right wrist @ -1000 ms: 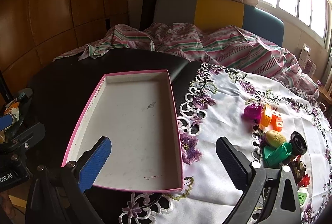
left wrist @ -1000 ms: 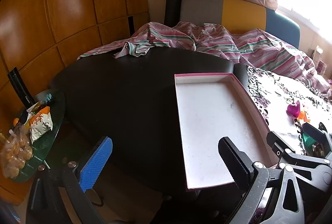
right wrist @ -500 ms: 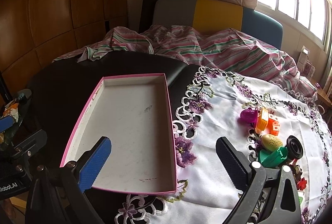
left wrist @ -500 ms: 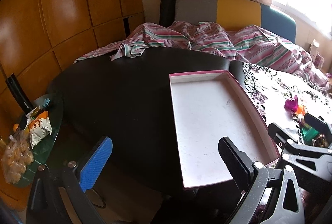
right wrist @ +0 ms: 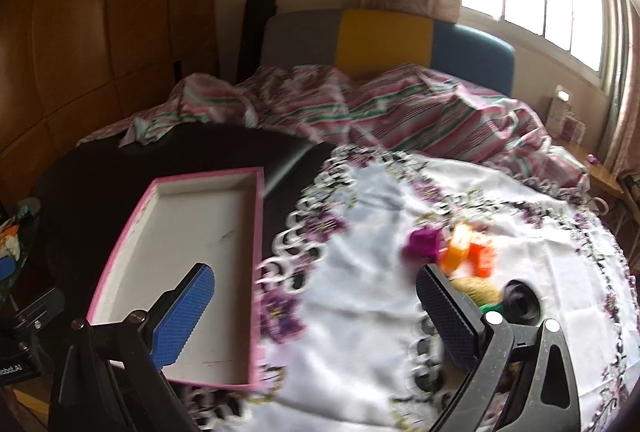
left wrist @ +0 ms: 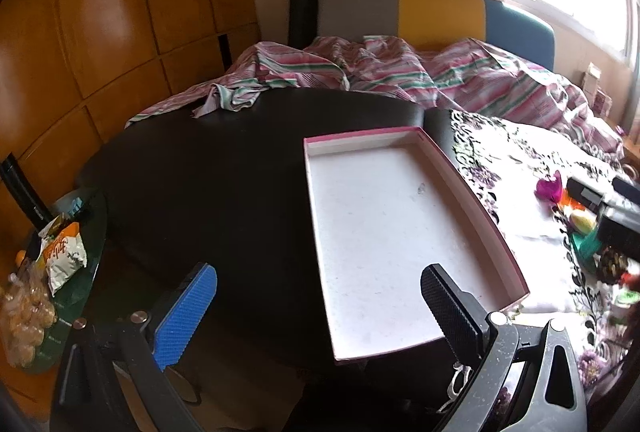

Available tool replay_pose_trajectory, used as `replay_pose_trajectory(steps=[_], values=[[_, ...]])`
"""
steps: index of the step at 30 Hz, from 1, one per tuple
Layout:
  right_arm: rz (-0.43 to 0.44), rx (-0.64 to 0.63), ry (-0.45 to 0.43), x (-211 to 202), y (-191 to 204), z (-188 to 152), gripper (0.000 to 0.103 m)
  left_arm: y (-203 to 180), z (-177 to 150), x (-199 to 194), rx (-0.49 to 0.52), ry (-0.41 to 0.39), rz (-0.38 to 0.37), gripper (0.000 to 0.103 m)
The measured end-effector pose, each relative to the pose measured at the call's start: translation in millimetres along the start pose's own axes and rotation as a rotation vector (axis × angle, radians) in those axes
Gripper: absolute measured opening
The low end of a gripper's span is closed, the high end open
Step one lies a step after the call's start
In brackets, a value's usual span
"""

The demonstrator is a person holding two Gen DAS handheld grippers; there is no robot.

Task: Organize rigid objects
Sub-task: 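Move the left tool toward the magenta suction-cup toy on the tablecloth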

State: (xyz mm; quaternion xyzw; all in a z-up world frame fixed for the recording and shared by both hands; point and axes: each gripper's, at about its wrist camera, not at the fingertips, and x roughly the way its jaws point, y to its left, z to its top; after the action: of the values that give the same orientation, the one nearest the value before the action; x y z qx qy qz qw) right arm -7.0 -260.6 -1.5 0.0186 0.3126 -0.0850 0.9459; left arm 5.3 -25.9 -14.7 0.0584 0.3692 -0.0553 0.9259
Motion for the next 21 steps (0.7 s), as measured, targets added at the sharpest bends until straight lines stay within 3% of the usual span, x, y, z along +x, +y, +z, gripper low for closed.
replay_pose_trajectory(steps=[9, 16, 21], values=[[-0.153, 0.096, -0.006, -5.3, -93.9, 8.7, 0.103, -27.5, 1.0, 10.8, 0.071, 0.07, -0.131, 0.103], [-0.272, 0.303, -0.007, 0.7, -191.1, -6.3, 0.103, -68.5, 9.2, 12.1, 0.15, 0.076, -0.301, 0.1], [-0.264, 0.51, 0.025, 3.2, -235.1, -26.1, 0.103, -98.4, 19.1, 13.0, 0.182, 0.079, -0.395, 0.101]])
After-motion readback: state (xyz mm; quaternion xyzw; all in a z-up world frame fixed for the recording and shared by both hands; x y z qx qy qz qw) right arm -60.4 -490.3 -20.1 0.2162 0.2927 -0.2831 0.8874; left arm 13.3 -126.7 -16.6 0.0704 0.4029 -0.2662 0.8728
